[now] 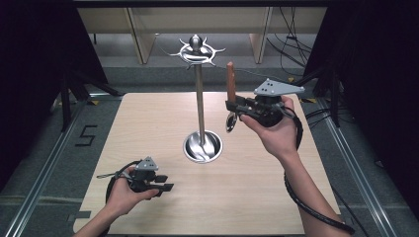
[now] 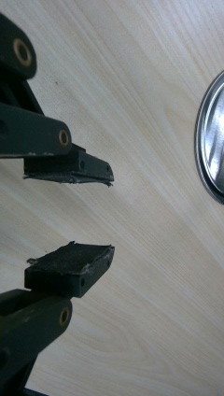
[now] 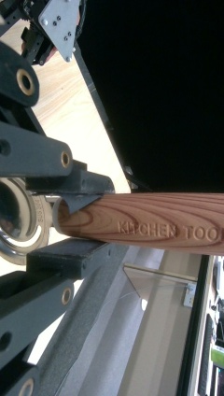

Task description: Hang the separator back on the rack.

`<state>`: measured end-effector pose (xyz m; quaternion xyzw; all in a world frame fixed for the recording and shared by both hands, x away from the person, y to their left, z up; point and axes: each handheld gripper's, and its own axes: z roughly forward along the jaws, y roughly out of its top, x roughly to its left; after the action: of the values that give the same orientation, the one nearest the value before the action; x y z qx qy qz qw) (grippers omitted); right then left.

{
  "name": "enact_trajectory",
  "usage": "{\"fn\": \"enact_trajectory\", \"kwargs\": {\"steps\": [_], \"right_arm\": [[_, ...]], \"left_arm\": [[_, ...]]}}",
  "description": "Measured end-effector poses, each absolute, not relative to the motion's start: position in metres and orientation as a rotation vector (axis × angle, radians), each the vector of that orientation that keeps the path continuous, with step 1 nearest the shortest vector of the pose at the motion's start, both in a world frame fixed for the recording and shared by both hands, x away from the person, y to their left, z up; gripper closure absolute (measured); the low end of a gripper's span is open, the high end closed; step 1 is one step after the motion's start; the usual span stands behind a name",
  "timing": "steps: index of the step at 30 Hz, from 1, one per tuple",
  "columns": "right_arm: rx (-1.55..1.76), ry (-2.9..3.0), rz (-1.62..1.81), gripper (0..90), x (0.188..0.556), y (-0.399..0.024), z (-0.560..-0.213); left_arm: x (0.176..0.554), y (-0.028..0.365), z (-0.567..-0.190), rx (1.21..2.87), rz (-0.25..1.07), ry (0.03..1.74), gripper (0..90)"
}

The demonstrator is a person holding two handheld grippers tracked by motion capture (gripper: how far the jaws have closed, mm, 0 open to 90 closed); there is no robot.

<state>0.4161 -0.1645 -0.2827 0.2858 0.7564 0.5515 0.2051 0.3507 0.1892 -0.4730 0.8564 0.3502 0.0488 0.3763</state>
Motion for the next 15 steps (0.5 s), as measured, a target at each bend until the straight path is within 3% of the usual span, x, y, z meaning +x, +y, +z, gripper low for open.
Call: {"fn": "enact_trajectory", "kwargs": {"steps": [15], "right_arm": [[0.807, 2.111, 1.546, 69.8, 0.420, -0.150, -0.274]], "left_arm": [[0.350, 0.189, -0.473, 2.174, 0.129, 0.902, 56.9]]}}
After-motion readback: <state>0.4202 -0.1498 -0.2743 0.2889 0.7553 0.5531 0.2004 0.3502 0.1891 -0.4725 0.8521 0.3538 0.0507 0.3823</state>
